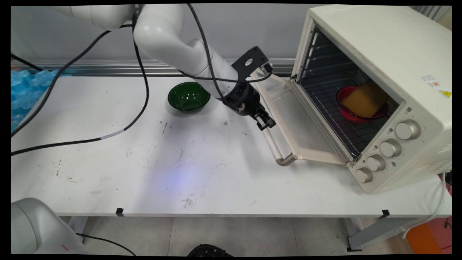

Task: Open the oven

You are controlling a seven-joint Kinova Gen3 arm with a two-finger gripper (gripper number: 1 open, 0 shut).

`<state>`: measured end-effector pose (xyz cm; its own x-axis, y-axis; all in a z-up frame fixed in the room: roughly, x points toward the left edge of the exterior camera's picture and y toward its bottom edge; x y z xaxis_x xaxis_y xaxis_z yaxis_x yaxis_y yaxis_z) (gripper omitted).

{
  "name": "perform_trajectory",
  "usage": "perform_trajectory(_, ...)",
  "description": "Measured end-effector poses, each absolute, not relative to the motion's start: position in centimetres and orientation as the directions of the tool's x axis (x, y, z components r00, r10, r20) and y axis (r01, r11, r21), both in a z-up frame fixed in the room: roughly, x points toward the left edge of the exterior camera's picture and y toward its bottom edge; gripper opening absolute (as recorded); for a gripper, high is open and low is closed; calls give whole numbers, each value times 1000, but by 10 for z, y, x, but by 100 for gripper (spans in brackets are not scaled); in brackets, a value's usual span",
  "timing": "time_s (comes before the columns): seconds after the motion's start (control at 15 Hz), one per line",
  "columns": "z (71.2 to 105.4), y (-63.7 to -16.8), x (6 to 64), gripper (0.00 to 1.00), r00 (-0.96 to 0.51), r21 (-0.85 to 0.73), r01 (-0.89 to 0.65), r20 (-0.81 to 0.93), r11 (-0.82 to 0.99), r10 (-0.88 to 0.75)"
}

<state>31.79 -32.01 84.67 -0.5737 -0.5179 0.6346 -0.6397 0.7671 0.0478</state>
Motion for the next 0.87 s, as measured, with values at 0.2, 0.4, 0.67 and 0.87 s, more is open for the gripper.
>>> perform_trajectory(0.2,842,-317,323,0,-575,45,-637,636,770,-514)
perform_trajectory(0.4,837,-313,329,0,-578,43,-637,635,770,-513)
perform_trajectory(0.67,833,-308,338,0,-580,40,-637,633,770,-513)
perform_trajectory(0.87,835,-305,342,0,-578,37,-636,638,771,-508)
